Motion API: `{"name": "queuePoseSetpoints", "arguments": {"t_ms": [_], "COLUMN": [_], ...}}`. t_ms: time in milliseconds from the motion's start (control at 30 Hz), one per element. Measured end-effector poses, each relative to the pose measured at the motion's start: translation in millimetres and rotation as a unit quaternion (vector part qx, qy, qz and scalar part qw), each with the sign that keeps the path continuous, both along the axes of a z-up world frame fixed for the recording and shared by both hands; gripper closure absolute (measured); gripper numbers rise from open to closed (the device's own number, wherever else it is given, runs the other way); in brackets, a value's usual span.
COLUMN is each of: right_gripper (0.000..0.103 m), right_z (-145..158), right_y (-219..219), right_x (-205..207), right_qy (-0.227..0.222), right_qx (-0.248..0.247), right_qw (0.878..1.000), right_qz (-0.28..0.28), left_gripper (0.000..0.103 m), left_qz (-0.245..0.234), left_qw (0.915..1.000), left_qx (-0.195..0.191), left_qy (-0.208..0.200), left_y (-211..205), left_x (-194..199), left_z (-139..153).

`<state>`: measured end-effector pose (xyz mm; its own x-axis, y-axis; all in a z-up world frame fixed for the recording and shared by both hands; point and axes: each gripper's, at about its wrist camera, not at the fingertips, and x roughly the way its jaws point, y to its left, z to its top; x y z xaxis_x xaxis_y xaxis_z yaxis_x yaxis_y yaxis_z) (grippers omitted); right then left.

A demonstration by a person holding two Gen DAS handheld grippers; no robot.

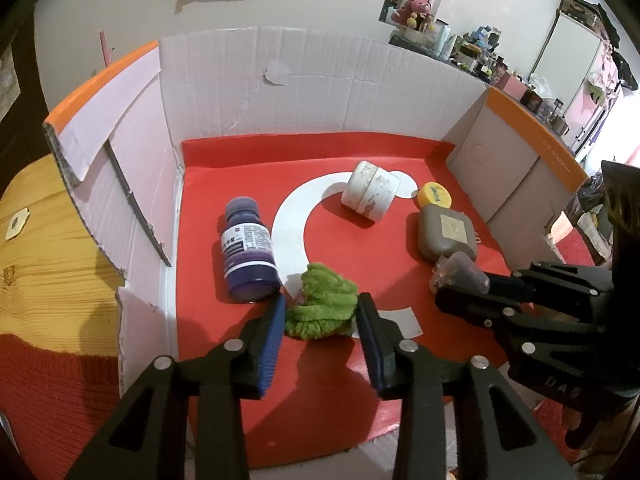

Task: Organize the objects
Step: 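Open left gripper to drop the green toy while right gripper sets the clear cup down, then withdraw both grippers up and out of the box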

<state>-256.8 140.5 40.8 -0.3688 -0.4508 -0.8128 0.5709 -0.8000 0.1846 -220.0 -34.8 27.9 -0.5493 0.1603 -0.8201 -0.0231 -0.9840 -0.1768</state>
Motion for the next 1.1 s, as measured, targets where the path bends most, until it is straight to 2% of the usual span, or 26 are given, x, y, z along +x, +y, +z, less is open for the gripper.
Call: {"name": "queuePoseSetpoints", "arguments": {"t_ms": [33,267,367,400,433,633,867,1100], "right_gripper": [0.085,0.079,0.064,0.05,0.043,0.043,0.043,0.043], "right_z": [0.2,0.0,1.1,1.7,2.4,3.5,5.9,6.5], "right_y": [0.0,1.7,2.0,2.1,1.9,1.3,0.6,2.5], "right_x": [0.7,4.2,5.3,5.9,7.0,9.6,14.8,18.2], "right_qy": [0.001,0.001,0.003,0.005,0.008,0.009,0.011,0.014], "right_qx": [0.0,-0.003,-0.004,-0.004,-0.003,-0.001,-0.003,-0.004], "right_qw": [1.0,1.0,1.0,1.0,1.0,1.0,1.0,1.0], "right_qz": [0.0,0.003,0.004,0.003,0.003,0.004,0.003,0.001], "left_gripper": [0.058,0.053,0.052,0.052,0.052,0.052,0.045,0.045], "left_qz": [0.001,0.001,0.001,0.001,0.001,0.002,0.001,0.002], "left_qw": [1.0,1.0,1.0,1.0,1.0,1.0,0.9999,0.9999], "left_qx": [0.002,-0.001,-0.002,-0.002,-0.003,-0.004,-0.008,-0.01], "left_qy": [0.0,0.002,0.003,0.003,0.003,0.004,0.01,0.012], "left_y": [-0.3,0.5,1.1,1.6,1.7,2.0,4.6,5.9], "left_x": [0.3,1.6,2.5,2.9,3.0,3.9,6.9,7.7], "left_z": [0.4,1.5,2.2,2.4,2.5,2.7,4.7,6.9]}}
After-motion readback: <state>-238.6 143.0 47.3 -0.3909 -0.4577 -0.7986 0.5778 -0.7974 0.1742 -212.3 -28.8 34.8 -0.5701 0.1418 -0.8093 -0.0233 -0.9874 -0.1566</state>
